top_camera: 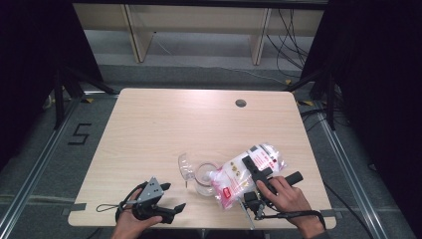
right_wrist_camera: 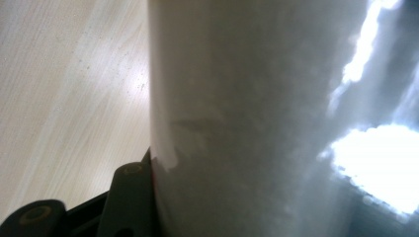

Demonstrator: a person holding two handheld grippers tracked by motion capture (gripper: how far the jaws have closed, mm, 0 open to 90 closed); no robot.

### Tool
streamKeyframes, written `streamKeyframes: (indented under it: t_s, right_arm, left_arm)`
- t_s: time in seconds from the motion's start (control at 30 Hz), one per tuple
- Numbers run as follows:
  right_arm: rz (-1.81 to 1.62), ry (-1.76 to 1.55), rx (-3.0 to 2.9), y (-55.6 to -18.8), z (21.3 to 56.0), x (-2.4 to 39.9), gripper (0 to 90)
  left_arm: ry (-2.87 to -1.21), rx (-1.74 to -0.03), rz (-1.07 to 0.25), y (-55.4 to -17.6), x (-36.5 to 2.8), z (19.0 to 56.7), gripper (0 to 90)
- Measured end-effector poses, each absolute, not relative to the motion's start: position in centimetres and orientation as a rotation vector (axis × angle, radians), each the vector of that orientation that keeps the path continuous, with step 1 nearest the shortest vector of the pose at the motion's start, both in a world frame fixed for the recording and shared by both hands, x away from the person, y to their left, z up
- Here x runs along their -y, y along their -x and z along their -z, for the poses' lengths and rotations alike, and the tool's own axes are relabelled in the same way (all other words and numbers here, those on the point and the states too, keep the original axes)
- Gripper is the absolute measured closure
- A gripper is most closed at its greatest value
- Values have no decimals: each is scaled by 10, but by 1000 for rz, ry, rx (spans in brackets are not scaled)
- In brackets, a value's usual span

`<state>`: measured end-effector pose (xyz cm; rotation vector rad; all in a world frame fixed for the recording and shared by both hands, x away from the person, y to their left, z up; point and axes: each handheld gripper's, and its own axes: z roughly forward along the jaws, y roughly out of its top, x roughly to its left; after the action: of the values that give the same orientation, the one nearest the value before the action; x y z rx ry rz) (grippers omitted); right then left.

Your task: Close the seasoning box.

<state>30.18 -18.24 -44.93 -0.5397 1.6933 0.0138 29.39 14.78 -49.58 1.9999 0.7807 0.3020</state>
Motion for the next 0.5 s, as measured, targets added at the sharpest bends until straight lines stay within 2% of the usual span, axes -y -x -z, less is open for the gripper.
streamKeyframes:
  t_s: [0.5]
  right_arm:
    - [-17,545,-1694,-302,449,182,513]
  left_arm:
    - [-1993,-801,-277,-294,-149,497,153]
